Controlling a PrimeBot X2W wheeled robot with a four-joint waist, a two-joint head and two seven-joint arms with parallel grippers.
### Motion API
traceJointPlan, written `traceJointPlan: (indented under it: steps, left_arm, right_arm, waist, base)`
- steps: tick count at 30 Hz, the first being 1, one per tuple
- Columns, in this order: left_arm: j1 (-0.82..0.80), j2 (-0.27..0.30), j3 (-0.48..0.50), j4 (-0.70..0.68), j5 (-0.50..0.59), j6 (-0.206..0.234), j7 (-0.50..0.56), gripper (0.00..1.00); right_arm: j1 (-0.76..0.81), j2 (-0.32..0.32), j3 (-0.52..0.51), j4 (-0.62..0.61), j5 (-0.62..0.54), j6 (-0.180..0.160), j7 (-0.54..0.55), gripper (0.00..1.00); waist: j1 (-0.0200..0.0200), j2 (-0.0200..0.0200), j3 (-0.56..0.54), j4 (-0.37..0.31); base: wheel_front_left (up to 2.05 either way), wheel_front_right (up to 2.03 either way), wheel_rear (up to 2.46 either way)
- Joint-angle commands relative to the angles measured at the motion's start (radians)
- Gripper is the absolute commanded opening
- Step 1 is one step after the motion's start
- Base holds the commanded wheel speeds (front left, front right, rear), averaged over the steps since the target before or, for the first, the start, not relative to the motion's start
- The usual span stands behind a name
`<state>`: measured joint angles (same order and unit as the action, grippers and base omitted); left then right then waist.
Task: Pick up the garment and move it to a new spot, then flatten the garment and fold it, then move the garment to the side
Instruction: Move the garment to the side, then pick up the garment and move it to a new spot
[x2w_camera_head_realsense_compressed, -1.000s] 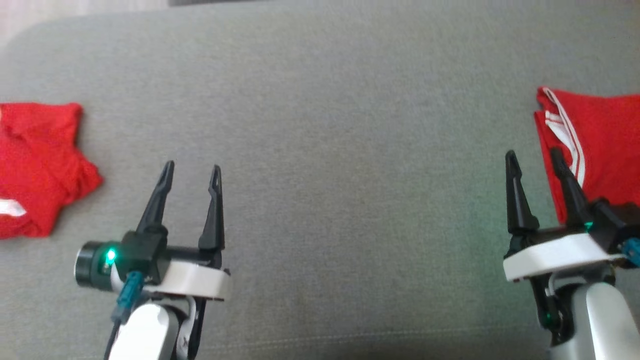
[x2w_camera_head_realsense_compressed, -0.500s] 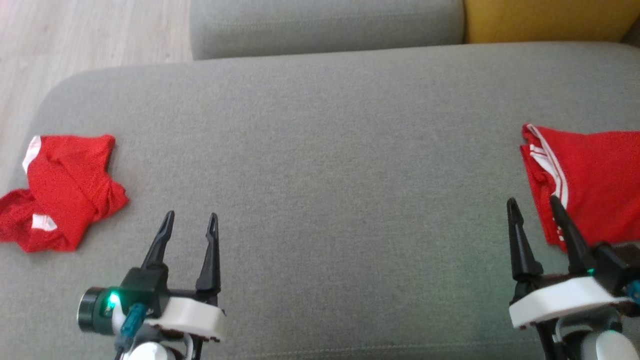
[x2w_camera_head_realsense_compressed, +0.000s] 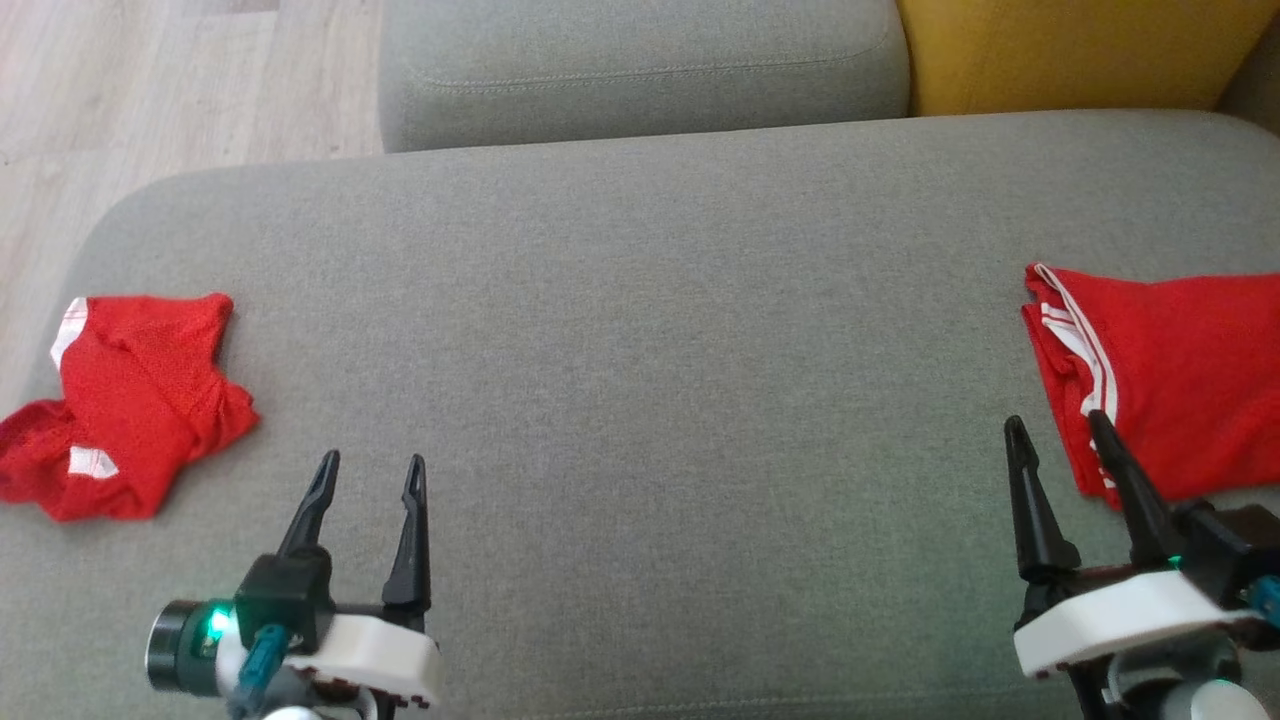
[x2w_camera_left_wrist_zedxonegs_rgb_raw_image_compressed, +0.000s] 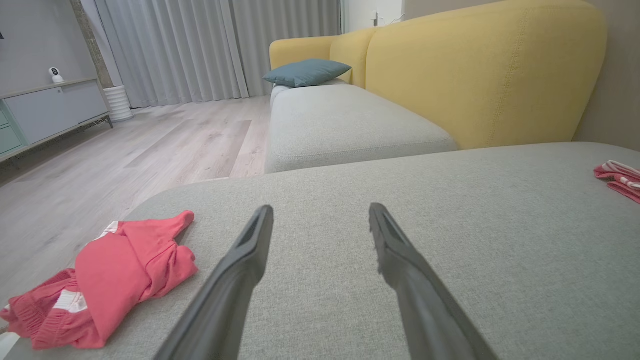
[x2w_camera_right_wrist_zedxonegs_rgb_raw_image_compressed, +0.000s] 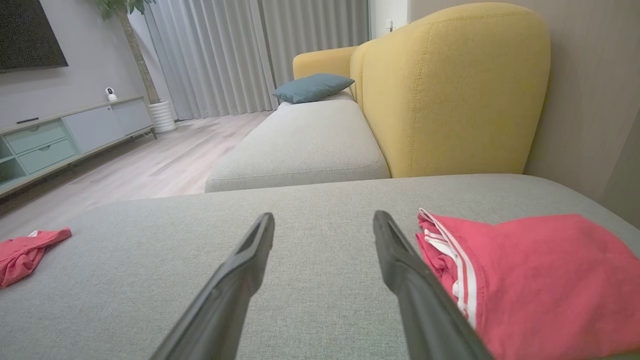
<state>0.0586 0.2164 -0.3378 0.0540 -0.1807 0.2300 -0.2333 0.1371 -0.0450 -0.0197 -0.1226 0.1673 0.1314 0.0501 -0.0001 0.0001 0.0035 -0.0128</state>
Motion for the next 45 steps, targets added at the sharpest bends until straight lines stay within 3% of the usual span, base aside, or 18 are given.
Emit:
traceJointPlan:
  steps: [1,15,30,38,45]
  left_arm:
    - [-0.038,0.016,0.042,-0.033,-0.007,0.008,-0.002,1.00]
    - [-0.067,0.016,0.035,-0.032,-0.012,0.008,-0.009,1.00]
    - [-0.149,0.006,0.051,0.012,-0.014,-0.015,-0.027,1.00]
    - [-0.161,0.002,0.076,0.011,-0.009,-0.029,-0.028,1.00]
    - [-0.194,-0.018,0.106,0.020,-0.011,-0.051,-0.028,1.00]
  right_arm:
    - [-0.019,-0.005,0.021,-0.043,0.002,-0.001,0.002,1.00]
    - [-0.018,-0.005,0.010,-0.057,-0.003,-0.001,0.013,1.00]
    - [-0.051,-0.005,0.032,-0.115,-0.048,-0.001,0.059,1.00]
    - [-0.062,-0.005,0.050,-0.127,-0.055,-0.001,0.073,1.00]
    - [-0.093,-0.007,0.059,-0.146,-0.075,-0.001,0.089,1.00]
  waist:
    - [0.0001,-0.0001,0.000,0.001]
    - [0.0001,-0.0001,0.016,0.055]
    - [0.0001,-0.0001,0.052,0.329]
    - [0.0001,-0.0001,0.063,0.389]
    - [0.0001,-0.0001,0.123,0.388]
  base:
    - [0.00,0.00,0.00]
    - [0.00,0.00,0.00]
    - [0.00,0.00,0.00]
    - [0.00,0.00,0.00]
    - [0.00,0.00,0.00]
